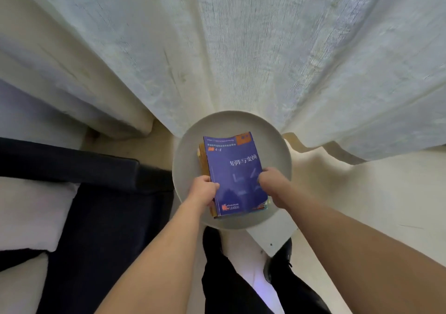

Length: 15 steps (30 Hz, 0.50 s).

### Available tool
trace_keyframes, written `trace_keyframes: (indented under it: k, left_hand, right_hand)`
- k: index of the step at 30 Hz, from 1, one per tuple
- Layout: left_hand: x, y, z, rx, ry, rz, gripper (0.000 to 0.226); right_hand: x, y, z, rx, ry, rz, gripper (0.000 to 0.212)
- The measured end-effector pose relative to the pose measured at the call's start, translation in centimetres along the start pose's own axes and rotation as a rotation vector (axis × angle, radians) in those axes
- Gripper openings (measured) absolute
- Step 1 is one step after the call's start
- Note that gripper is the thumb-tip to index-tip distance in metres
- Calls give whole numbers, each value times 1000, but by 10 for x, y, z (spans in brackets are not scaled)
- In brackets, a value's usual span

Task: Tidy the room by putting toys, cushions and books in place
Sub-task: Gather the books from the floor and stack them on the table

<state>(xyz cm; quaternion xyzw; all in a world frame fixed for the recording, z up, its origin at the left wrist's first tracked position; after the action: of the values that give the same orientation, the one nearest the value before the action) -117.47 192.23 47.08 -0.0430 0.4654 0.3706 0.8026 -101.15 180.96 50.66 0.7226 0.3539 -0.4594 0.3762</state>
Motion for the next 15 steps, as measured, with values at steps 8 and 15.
trace_keyframes:
  k: [8, 15]
  left_hand:
    - [44, -3, -43, 134, -2, 69, 7]
    - [-14, 18, 0, 420, -134, 196, 21]
  right_hand:
    - [42, -14, 10, -273, -79, 61, 41]
    - [-9, 16, -2, -332, 28, 134, 39]
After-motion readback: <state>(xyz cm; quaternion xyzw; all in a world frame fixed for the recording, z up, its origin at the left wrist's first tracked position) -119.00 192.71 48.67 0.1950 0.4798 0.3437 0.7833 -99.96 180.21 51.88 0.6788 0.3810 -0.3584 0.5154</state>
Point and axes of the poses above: each hand's wrist, its own x-axis towards the middle knuckle, its own y-axis out of the back of the hand, z = x × y, the point moved 4 cm from there along x, towards the middle knuckle, and after that the axes turned 9 degrees about -y, right-handed, at the moved point
